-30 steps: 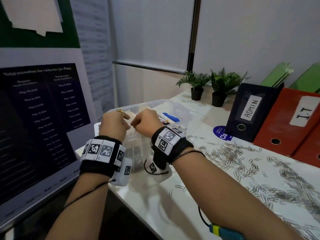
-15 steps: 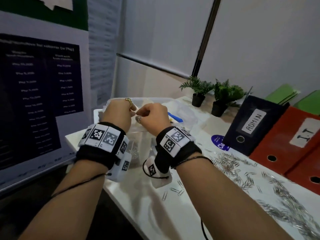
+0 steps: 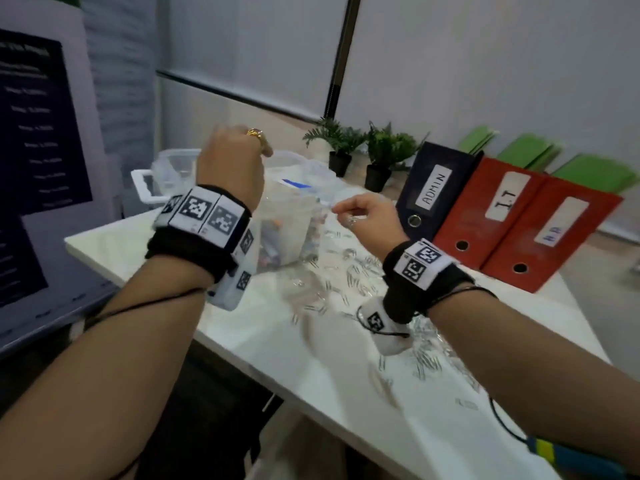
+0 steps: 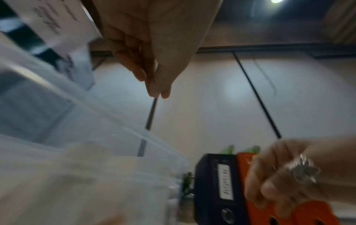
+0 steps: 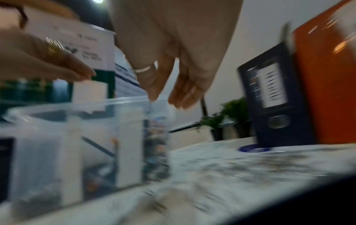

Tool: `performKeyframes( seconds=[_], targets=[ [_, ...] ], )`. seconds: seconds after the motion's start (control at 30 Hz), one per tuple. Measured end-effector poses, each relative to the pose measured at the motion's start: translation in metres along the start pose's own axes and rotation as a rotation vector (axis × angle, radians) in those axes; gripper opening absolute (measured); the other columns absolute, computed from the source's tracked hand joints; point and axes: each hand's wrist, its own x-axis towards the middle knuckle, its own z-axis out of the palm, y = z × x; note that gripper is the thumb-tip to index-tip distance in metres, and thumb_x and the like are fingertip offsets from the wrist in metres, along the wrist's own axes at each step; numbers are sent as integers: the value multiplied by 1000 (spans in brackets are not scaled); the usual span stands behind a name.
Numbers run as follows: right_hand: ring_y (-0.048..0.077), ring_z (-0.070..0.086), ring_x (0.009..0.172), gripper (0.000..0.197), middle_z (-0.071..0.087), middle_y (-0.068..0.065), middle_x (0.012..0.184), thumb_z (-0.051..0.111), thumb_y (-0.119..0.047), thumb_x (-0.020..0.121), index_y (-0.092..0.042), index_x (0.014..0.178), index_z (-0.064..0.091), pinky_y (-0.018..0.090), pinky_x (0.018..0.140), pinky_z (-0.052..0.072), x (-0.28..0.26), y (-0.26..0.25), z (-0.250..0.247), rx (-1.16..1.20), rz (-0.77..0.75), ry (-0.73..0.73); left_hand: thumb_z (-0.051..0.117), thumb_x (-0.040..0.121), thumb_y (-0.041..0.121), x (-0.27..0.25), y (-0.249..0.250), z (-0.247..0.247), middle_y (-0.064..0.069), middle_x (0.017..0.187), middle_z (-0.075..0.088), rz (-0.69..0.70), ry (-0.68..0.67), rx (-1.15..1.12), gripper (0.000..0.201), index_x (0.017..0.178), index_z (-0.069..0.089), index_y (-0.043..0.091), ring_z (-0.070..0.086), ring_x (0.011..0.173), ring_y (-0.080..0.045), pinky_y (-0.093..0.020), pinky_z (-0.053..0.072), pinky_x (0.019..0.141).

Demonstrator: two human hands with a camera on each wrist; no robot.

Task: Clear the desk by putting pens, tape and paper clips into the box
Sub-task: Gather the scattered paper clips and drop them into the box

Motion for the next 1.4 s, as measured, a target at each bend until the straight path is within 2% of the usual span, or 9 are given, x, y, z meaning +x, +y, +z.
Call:
performKeyframes(
  seconds=[0.2,0.4,0.63,0.8,0.9,1.03,1.17,1.3,1.4],
  targets=[
    [20,57,114,26,63,4,123,62,-21,89,-15,113,68,23,92,42,-70,86,-94,-723,415,-337,48,93,13,-49,88,39,-7,127,55,363,-515,107,29,119,61,19,48,120,-27,-39,42,100],
    [24,50,124,34,52,7,137,56,-21,92,-14,125,59,26,99,40,-113,111,-144,-778,618,-308,59,90,34,-109,149,92,-12,138,46,559,-1120,117,53,137,45,12,44,127,-28,-36,37,105],
    [26,45,130,43,48,13,140,32,-28,102,-3,132,50,30,108,36,-133,127,-164,-913,722,-350,76,74,36,-123,170,123,-9,140,40,410,-1136,58,77,140,38,21,52,121,-29,-39,44,102],
    [25,53,120,35,56,11,131,38,-18,99,-4,125,57,31,101,42,-131,118,-152,-801,612,-349,74,74,39,-127,168,133,-3,116,64,529,-1085,215,46,113,60,18,64,96,-24,-30,54,80],
    [21,52,120,41,55,2,133,49,-4,90,-17,128,57,26,93,44,-134,113,-134,-735,551,-384,70,83,23,-128,171,129,-5,119,59,524,-1133,225,43,121,55,15,60,108,-24,-23,45,80],
    [19,58,109,31,63,0,120,69,-10,82,-17,112,67,25,84,46,-132,110,-116,-744,494,-370,66,85,12,-129,172,130,-3,109,65,455,-1105,156,18,102,60,15,63,93,-19,-17,42,59],
    [19,63,92,26,68,8,113,64,-1,84,-9,109,69,18,61,45,-124,105,-113,-751,492,-387,68,84,10,-129,170,132,-4,107,69,427,-1120,143,17,101,65,9,65,97,-18,-20,45,71],
    [21,66,101,28,69,8,113,63,2,83,-10,107,71,21,80,51,-115,105,-110,-834,458,-386,60,88,7,-126,174,131,-11,98,67,443,-1154,177,20,105,65,-3,53,87,-15,-21,39,74],
    [21,65,103,32,68,8,113,60,6,82,-7,109,71,21,82,51,-109,101,-111,-844,433,-355,53,91,5,-124,175,127,0,64,45,420,-1104,190,17,74,56,7,48,85,-17,-22,37,73]
  ],
)
